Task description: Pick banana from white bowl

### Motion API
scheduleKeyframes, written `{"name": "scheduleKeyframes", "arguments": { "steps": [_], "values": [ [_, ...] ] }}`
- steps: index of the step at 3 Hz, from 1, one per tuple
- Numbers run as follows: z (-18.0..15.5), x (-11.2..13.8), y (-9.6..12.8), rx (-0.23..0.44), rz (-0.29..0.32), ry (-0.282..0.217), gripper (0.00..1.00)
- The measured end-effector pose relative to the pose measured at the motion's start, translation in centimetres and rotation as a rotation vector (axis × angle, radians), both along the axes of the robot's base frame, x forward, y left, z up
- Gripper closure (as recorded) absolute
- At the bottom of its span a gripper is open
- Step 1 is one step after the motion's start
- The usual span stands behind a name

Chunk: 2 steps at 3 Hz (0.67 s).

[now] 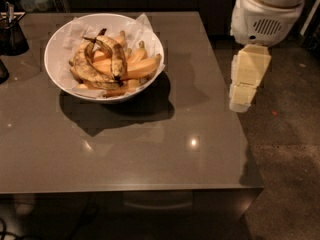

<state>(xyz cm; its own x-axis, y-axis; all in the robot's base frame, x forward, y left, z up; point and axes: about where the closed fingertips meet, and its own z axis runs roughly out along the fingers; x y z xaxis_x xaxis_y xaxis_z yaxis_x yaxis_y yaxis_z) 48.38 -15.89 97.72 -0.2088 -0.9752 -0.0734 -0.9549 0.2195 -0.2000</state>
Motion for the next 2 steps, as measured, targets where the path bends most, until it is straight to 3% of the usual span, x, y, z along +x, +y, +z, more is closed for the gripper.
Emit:
{"name": "scheduleKeyframes", "arguments": {
  "steps": [1, 2],
  "values": [
    [0.2, 0.6, 0.4, 0.014, 0.004, -0.029, 0.00],
    [0.7, 1.8, 2.8, 0.085, -0.044, -0.045, 0.00]
  ]
}}
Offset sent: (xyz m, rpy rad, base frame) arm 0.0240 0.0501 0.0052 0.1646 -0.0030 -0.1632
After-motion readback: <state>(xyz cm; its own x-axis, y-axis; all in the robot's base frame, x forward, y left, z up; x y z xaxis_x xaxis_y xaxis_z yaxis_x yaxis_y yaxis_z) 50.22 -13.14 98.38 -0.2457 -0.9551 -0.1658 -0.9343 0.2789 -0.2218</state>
